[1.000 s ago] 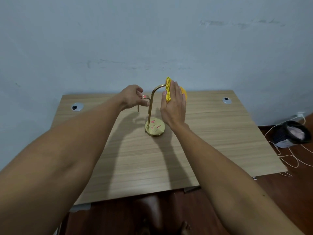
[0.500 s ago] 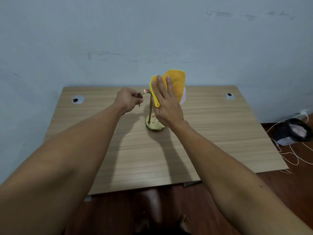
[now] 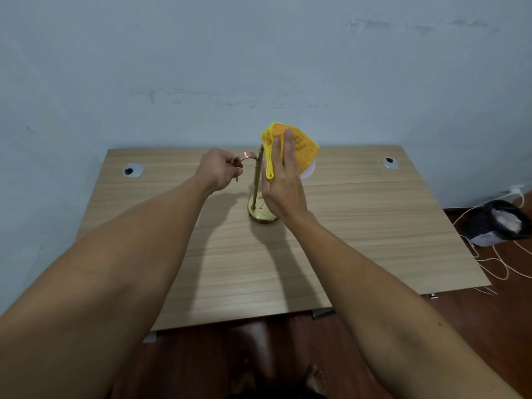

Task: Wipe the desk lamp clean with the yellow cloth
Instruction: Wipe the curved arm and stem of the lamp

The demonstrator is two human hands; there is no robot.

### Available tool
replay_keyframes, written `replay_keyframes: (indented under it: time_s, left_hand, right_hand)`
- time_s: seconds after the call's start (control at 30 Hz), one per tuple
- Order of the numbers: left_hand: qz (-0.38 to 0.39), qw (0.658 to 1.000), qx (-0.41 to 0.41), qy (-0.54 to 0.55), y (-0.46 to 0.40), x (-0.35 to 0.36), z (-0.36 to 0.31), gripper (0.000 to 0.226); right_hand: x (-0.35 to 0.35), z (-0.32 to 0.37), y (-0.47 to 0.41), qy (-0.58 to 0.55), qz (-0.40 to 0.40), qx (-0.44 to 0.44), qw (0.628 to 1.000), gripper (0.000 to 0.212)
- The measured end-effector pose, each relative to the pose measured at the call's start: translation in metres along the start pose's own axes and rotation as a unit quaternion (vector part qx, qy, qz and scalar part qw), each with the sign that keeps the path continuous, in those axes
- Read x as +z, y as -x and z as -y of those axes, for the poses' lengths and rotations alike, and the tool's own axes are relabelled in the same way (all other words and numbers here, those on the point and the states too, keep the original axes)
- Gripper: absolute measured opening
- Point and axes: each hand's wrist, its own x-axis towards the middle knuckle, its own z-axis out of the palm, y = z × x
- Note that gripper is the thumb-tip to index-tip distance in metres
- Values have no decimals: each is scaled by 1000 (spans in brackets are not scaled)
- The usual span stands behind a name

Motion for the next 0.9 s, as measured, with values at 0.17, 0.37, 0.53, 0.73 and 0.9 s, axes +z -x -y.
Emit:
replay_keyframes:
  time_s: [0.17, 0.37, 0.53, 0.73, 0.9]
  left_hand:
    - [2, 1000, 3, -4, 2, -1, -3, 4]
    - [1, 1000, 7, -18, 6, -1, -7, 2]
    - [-3, 1000, 15, -23, 4, -3, -5, 7]
    - [-2, 1000, 10, -15, 5, -2, -6, 9]
    - [5, 1000, 5, -21, 6, -3, -9, 8]
  right_hand:
    - [2, 9, -5, -13, -6, 8, 1000, 58]
    - [2, 11, 8, 27, 31, -45, 998, 54]
    - [3, 9, 15, 1, 1, -38, 999, 48]
    - [-21, 26, 6, -117, -117, 231, 959, 27]
    - [-38, 24, -21, -272, -315, 419, 807, 49]
